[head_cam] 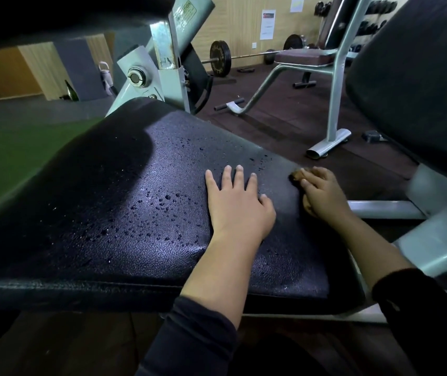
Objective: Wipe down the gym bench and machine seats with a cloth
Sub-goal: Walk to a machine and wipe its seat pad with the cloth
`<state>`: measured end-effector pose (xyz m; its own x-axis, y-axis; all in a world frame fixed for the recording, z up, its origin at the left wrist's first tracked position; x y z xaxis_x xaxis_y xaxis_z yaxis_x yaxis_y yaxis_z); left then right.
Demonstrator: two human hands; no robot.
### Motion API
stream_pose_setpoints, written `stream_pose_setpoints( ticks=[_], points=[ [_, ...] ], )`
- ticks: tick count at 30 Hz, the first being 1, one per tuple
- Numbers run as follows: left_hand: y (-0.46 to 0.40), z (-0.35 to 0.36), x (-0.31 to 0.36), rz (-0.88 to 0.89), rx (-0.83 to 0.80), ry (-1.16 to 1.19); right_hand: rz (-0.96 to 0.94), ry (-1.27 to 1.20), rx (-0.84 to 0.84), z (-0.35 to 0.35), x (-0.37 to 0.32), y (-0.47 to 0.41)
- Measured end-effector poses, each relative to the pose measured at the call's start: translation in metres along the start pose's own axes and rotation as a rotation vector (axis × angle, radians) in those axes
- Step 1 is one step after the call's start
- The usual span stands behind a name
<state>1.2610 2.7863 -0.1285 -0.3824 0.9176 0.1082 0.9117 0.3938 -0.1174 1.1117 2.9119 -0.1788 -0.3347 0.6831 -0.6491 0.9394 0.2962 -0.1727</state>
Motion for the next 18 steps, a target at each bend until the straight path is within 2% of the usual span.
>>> stream_pose_setpoints(
  ticks=[3,6,10,13,18],
  points=[
    [0.0,0.0,0.0,-0.007,0.001,-0.001,-0.022,0.06,0.015,-0.004,0.008,0.021],
    [-0.002,-0.001,0.001,-0.02,0.0,-0.006,-0.151,0.059,0.003,0.0,-0.012,0.038],
    [-0.002,-0.001,0.001,-0.033,0.008,-0.006,-0.349,0.061,-0.132,0.016,-0.061,0.03],
    [-0.002,-0.002,0.001,-0.028,0.013,-0.009,-0.395,0.033,-0.192,0.024,-0.074,0.013],
    [-0.003,-0.001,0.002,-0.032,0.007,-0.022,-0.43,0.004,-0.194,0.029,-0.069,0.003]
  ],
)
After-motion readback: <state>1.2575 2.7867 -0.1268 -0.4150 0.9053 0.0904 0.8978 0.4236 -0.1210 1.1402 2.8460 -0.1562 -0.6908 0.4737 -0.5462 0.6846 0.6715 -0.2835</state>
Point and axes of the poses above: each hand's wrist, its own y-axis away from the middle knuckle, its own z-axis out of the palm, x = y × z, the point moved 4 cm from there along -y, towards the middle knuckle, and after that the axes turned 9 degrees about y, right-handed, at the moved point
